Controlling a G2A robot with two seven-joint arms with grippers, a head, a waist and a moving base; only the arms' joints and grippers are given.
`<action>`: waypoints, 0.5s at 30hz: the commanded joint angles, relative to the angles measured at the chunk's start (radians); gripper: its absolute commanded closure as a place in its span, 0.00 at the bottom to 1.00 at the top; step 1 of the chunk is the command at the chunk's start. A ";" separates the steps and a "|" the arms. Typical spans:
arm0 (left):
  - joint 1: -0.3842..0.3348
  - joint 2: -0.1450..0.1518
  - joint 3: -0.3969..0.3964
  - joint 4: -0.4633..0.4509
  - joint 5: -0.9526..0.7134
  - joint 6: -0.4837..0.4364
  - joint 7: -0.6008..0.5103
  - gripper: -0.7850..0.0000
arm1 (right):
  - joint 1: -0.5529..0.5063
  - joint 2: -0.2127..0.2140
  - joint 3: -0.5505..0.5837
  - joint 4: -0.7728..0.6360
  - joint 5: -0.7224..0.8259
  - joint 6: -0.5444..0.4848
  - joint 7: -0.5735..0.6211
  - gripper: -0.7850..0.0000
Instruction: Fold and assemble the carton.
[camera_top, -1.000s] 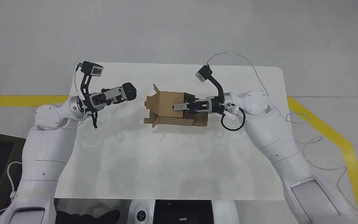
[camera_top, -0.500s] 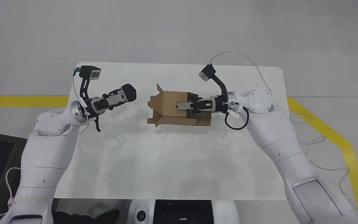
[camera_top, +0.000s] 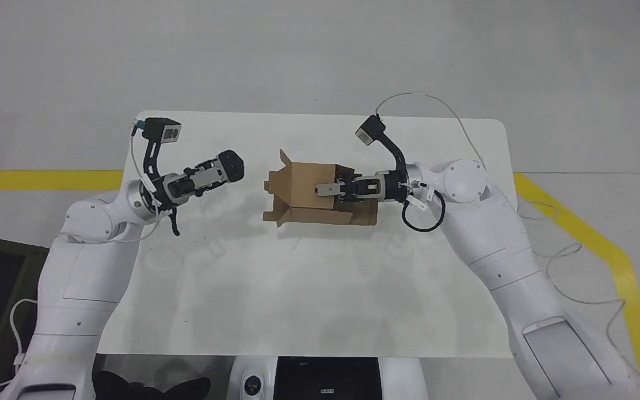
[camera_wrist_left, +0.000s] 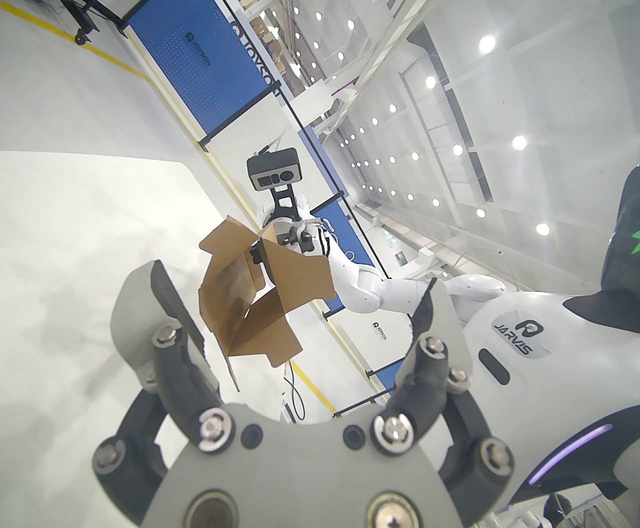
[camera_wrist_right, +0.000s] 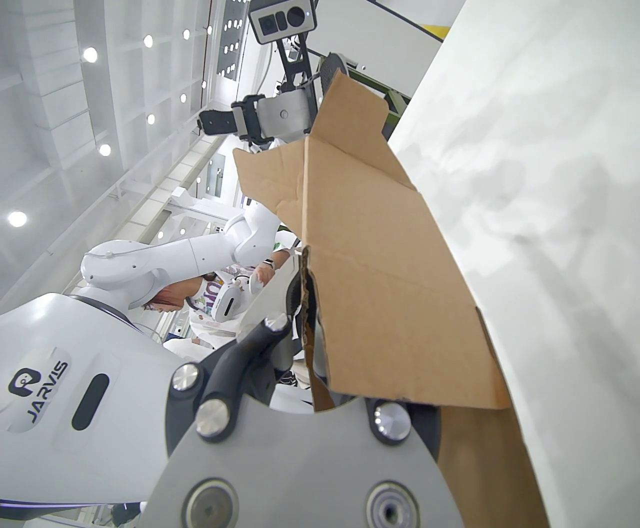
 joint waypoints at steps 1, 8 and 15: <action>0.003 0.001 0.001 -0.009 0.043 -0.003 0.017 0.00 | 0.000 0.000 0.000 0.000 0.000 0.000 0.000 1.00; -0.002 0.014 -0.038 -0.012 0.222 -0.103 0.065 0.00 | 0.000 0.000 0.000 0.000 0.000 0.000 0.000 1.00; 0.054 0.056 -0.054 -0.076 0.476 -0.215 0.177 0.00 | 0.000 0.000 0.000 0.000 0.000 0.000 0.000 1.00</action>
